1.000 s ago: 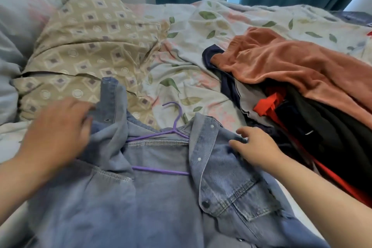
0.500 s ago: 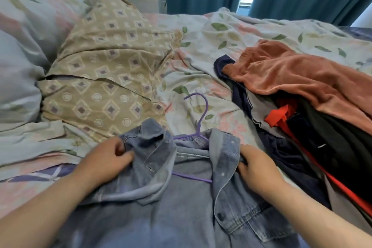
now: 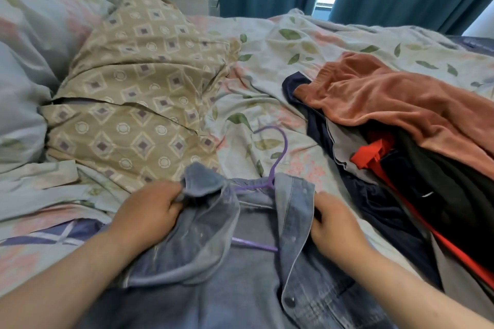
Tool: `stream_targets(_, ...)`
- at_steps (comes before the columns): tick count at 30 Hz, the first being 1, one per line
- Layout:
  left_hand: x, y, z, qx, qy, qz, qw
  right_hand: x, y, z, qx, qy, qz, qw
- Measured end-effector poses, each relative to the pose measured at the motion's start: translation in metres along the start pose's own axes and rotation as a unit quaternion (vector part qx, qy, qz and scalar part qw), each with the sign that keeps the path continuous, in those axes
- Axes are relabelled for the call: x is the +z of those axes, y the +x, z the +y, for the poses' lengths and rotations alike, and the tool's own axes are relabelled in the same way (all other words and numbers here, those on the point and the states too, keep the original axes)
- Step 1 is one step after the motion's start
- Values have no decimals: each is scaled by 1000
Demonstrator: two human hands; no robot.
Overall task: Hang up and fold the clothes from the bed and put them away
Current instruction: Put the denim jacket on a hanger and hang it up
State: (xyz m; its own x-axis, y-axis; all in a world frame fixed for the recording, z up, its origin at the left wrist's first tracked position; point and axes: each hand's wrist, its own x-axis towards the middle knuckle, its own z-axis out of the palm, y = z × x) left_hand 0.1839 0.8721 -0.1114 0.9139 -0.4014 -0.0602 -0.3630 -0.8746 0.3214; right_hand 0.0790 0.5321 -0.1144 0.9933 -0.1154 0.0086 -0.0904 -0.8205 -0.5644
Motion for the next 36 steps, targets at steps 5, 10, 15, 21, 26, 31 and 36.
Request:
stream_targets(5, -20, 57, 11, -7, 58, 22, 998, -12, 50, -9, -13, -79, 78, 994)
stream_targets(10, -34, 113, 1, -72, 71, 13, 995, -4, 92, -16, 41, -212, 91, 972)
stream_targets(15, -20, 75, 0, -164, -19, 42, 985, 2, 57, -15, 121, -155, 16, 980)
stream_targets(21, -6, -90, 6, -157, 6, 159, 975, -27, -116, 11, -38, -155, 86, 983)
stream_targets(26, 10, -173, -4, -294, 10, 19, 956, -15, -224, 20, 119, -219, -131, 960)
stream_targets(31, 0, -204, 2, -334, 24, -68, 940, 2, -211, 2, 242, -222, -158, 931)
stream_targets(36, -20, -203, 22, -307, -65, -26, 949, -6, -189, -7, 308, -100, -193, 926)
